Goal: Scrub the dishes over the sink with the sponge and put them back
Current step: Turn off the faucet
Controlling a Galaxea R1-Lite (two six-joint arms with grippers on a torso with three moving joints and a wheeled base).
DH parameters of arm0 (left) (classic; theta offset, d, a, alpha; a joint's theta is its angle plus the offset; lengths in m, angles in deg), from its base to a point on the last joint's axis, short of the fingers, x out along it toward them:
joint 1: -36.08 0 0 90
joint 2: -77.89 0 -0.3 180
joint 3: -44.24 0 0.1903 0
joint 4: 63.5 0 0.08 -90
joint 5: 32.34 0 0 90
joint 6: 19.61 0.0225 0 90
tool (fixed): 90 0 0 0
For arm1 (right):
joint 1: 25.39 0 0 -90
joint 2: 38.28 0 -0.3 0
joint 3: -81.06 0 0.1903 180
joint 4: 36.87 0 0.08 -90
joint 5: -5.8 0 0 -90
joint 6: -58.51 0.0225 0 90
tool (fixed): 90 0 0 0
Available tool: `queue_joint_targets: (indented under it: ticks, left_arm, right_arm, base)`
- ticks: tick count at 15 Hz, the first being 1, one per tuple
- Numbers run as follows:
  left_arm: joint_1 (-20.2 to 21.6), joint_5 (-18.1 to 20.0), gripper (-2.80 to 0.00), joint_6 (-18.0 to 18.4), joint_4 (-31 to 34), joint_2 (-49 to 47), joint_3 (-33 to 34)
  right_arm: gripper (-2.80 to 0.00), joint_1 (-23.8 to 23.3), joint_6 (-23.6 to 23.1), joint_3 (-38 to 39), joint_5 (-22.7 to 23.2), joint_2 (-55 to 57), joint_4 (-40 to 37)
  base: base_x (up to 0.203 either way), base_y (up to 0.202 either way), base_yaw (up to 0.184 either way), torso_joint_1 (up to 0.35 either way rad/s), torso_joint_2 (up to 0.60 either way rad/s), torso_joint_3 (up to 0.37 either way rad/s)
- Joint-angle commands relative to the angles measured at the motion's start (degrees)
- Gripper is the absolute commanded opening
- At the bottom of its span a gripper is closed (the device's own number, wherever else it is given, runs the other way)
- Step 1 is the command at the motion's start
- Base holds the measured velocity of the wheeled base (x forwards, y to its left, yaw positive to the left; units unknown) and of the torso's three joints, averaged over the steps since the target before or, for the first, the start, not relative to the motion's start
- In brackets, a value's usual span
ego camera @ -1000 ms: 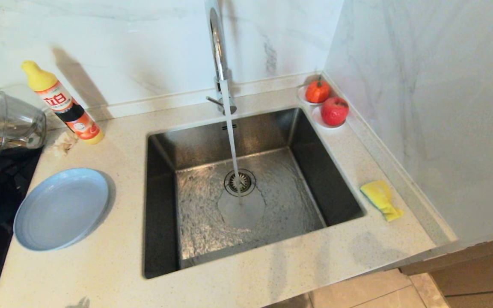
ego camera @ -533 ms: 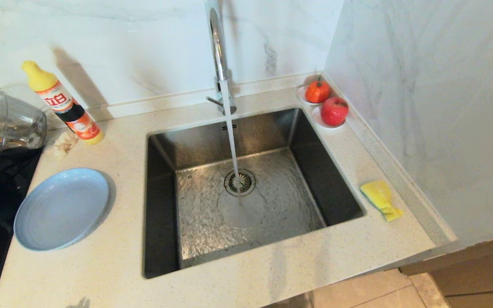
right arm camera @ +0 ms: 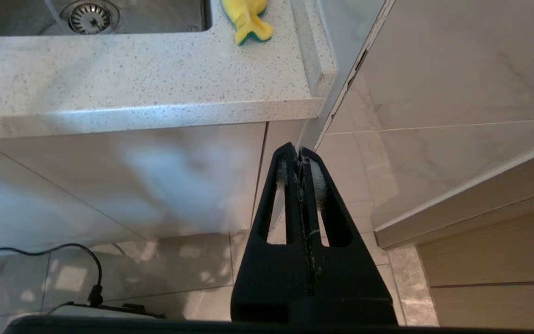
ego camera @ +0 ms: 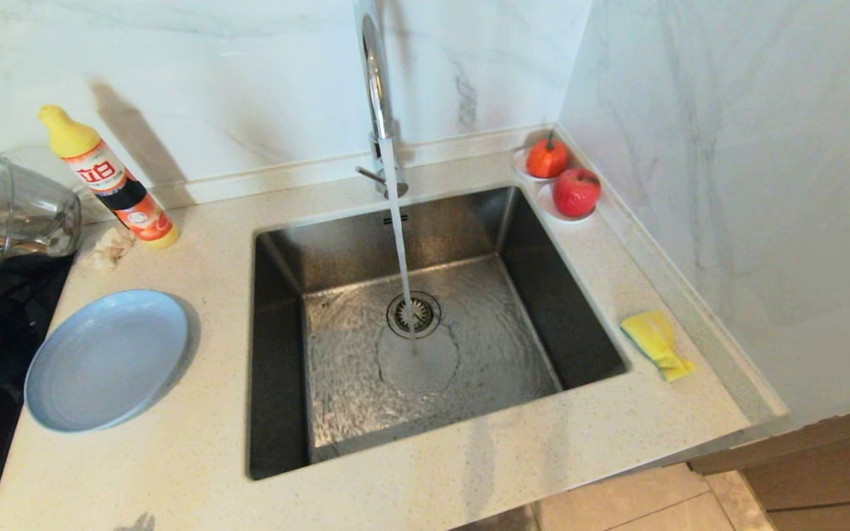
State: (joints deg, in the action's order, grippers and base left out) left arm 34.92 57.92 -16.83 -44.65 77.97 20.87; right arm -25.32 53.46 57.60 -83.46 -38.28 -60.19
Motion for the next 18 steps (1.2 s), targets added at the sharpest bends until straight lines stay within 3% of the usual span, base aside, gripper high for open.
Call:
queue_joint_targets:
  ticks: [1,12,15,17,18]
  left_arm:
    - [0.02,0.00,-2.80,0.03,-0.06,0.01,1.93]
    - [-0.05,0.21,-2.80,1.25,-0.14,0.01,2.06]
    - [-0.04,-1.53,-2.80,-2.16,-0.94,0.01,2.28]
    - [-0.02,-1.49,-2.80,-3.31,-1.20,-0.06,-0.87]
    - [-0.01,-0.75,-2.80,-3.62,0.79,-0.39,-5.96]
  right_arm:
    - [-2.80,0.01,0.13,0.00,0.05,-0.09,-0.14]
    - [-2.80,0.01,0.13,0.01,0.05,-0.09,-0.14]
    - [-2.80,0.01,0.13,0.00,0.05,-0.09,-0.14]
    - [-2.80,0.01,0.13,0.04,0.05,-0.09,-0.14]
    - [-2.80,0.01,0.13,0.00,0.05,-0.09,-0.14]
  base:
    - [0.000,0.000,0.000,0.000,0.00,0.000]
    - [0.000,0.000,0.000,0.000,0.00,0.000]
    - [0.000,0.000,0.000,0.000,0.00,0.000]
    - [0.000,0.000,0.000,0.000,0.00,0.000]
    - [0.000,0.000,0.000,0.000,0.00,0.000]
